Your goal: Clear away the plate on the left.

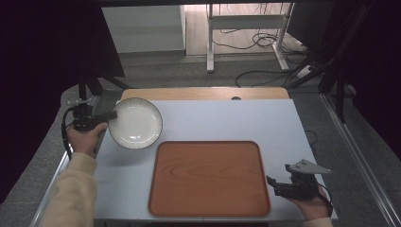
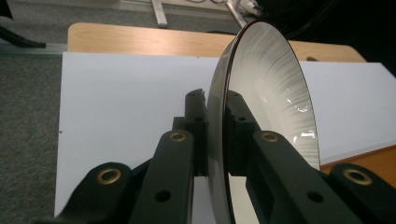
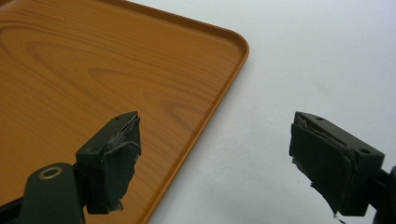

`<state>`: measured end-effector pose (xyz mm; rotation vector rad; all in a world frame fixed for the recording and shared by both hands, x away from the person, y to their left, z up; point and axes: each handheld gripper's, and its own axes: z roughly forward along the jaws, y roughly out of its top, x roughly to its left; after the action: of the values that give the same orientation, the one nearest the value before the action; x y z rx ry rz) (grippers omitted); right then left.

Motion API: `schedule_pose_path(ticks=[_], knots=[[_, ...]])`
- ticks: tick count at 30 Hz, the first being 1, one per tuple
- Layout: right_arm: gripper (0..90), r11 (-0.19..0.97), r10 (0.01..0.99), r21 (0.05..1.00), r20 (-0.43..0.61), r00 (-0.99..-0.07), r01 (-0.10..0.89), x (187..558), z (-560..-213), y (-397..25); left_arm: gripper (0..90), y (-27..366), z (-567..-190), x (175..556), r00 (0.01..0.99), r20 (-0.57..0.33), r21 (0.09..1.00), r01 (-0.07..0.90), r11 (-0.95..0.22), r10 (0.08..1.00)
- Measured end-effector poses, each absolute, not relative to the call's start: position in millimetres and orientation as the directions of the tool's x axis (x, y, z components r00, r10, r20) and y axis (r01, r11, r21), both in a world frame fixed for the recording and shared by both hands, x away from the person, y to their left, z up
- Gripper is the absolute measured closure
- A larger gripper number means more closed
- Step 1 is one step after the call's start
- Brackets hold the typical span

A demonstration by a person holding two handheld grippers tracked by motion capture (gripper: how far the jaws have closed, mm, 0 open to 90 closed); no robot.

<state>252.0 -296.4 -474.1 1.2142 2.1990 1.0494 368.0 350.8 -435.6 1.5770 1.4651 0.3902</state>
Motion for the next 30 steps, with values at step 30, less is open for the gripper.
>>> schedule_pose_path(ticks=[30], knots=[[16.7,0.339,0.844,0.777,-0.002,-0.536,0.531,250.2,-475.3,-296.6,82.5,340.8,-426.4,313.5,0.340,-0.434,0.836,0.496,0.233,0.834]])
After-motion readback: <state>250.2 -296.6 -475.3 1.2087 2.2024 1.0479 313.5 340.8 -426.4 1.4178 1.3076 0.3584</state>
